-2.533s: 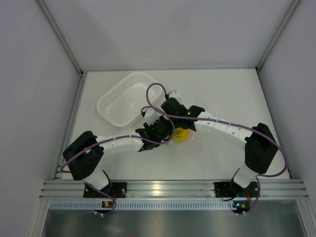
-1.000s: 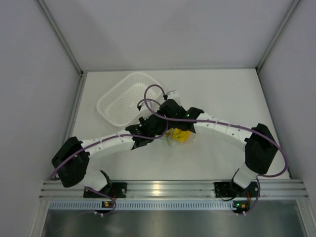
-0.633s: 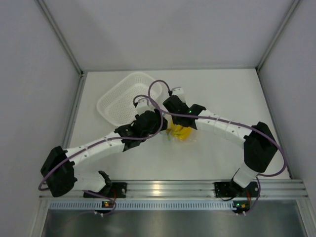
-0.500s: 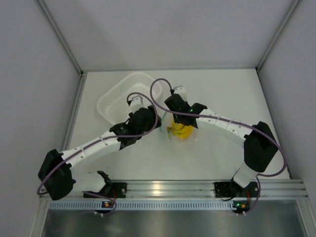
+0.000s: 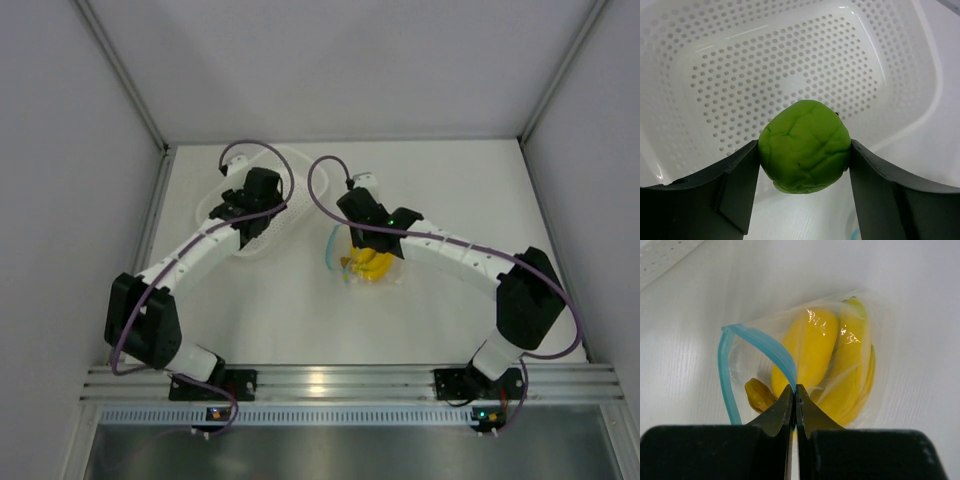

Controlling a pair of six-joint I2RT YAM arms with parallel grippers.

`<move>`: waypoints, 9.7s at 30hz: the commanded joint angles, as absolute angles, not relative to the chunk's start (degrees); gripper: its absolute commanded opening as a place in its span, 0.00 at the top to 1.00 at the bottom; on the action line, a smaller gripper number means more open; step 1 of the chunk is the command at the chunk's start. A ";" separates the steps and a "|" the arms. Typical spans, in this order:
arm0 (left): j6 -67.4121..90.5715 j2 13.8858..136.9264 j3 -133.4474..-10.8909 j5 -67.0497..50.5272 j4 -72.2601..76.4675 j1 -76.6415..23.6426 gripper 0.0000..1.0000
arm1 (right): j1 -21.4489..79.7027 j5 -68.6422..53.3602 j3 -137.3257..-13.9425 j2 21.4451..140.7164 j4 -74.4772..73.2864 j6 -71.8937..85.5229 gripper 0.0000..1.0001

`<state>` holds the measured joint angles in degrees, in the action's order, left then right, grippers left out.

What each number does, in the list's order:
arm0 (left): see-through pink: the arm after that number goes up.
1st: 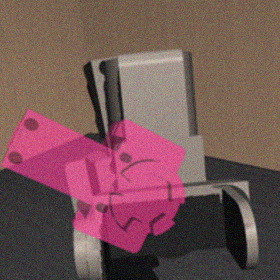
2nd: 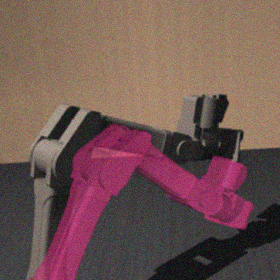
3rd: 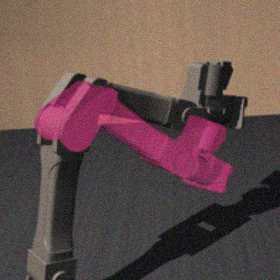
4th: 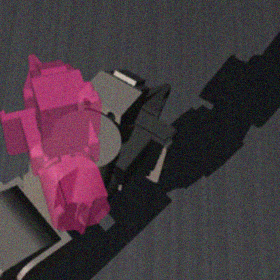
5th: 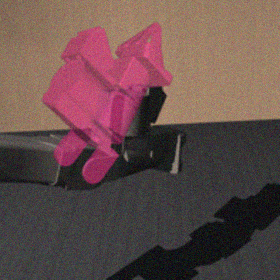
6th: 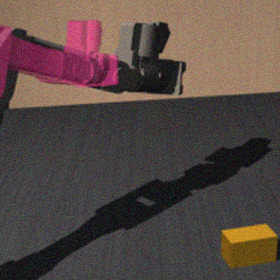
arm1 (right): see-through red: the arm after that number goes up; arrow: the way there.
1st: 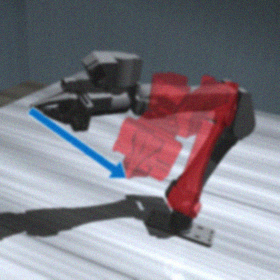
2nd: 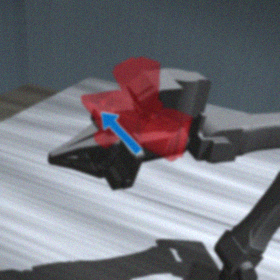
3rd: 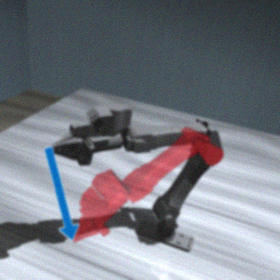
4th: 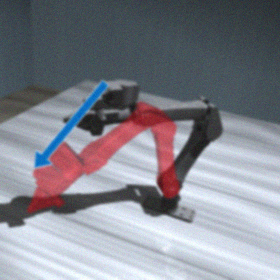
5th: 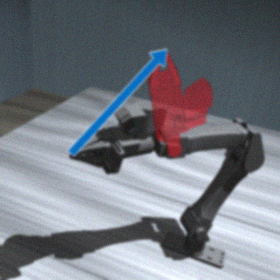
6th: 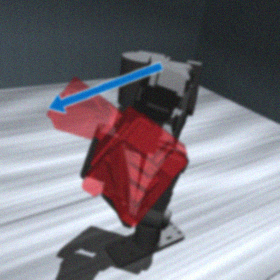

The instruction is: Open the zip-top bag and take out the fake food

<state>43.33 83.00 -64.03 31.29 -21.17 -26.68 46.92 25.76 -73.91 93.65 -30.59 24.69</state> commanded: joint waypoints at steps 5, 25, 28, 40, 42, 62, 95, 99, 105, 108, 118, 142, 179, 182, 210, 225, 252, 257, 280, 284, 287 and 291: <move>37.62 96.05 -75.31 29.27 -21.97 -18.38 0.86 | 46.32 20.66 -72.42 89.83 -26.37 24.52 1.00; 38.05 90.98 -76.91 16.10 -23.12 -14.59 0.04 | 46.41 18.28 -72.34 88.77 -26.90 25.93 1.00; 37.88 85.27 -74.01 14.24 -22.85 -15.81 0.07 | 46.41 18.19 -72.07 88.77 -26.63 26.54 1.00; 40.60 69.35 -61.09 9.57 -17.06 -32.22 0.44 | 46.41 18.46 -68.12 85.08 -23.73 28.56 1.00; 41.04 69.26 -60.21 10.80 -16.09 -35.40 0.48 | 46.41 18.37 -67.07 83.86 -22.68 29.35 1.00; 50.10 76.46 -46.41 8.43 7.19 -48.87 0.68 | 46.41 16.44 -63.55 78.49 -19.51 33.75 1.00; 52.64 95.03 -49.94 14.67 12.39 -51.50 0.25 | 46.14 0.44 -55.02 75.85 -14.15 33.40 1.00; 53.09 87.03 -45.53 17.31 10.91 -51.77 0.25 | 46.14 -1.74 -56.16 75.59 -14.24 33.13 1.00; 52.65 74.02 -41.84 21.61 2.03 -51.94 0.24 | 46.23 -16.67 -55.02 75.94 -5.12 36.46 1.00; 51.69 68.04 -41.05 22.59 -4.03 -52.12 0.23 | 46.41 -26.70 -53.97 77.52 2.97 39.71 1.00; 45.79 57.84 -41.93 19.87 -19.95 -52.29 0.23 | 46.06 -19.37 -54.31 83.75 0.81 37.01 1.00; 47.11 71.27 -48.07 22.39 -16.00 -57.13 0.47 | 45.44 0.27 -50.71 78.32 -10.20 29.27 1.00; 41.57 92.37 -59.68 20.39 -33.75 -59.06 0.19 | 51.06 26.63 -57.22 78.49 -21.97 27.77 1.00; 42.89 94.13 -58.45 20.39 -33.57 -59.06 0.21 | 52.29 26.89 -57.30 78.92 -21.19 27.86 1.00; 38.41 75.16 -52.39 22.06 -13.65 -58.97 1.00 | 54.40 26.02 -61.34 79.89 -16.79 23.57 1.00; 27.77 65.31 -41.75 10.63 5.54 -58.45 1.00 | 54.14 24.52 -66.44 80.16 -19.16 15.30 1.00; 32.78 61.42 -47.37 29.90 -10.99 -37.73 1.00 | 48.87 31.64 -64.25 77.70 -22.50 23.55 1.00; 28.75 71.70 -53.59 26.80 -10.99 -25.68 0.87 | 48.78 30.06 -63.90 77.25 -22.41 23.91 1.00; 25.83 88.17 -68.65 18.39 -12.66 -20.30 0.02 | 48.87 26.89 -65.48 78.58 -21.71 25.57 1.00; 29.61 82.19 -65.84 9.25 -12.66 -20.83 0.06 | 48.87 27.59 -64.60 78.14 -20.48 27.06 1.00; 30.67 77.53 -64.43 7.65 -12.57 -23.72 0.12 | 48.87 28.04 -63.90 78.05 -19.43 28.12 1.00; 31.12 70.25 -61.18 9.13 -12.66 -29.34 0.23 | 48.87 28.39 -62.58 77.61 -18.11 29.35 1.00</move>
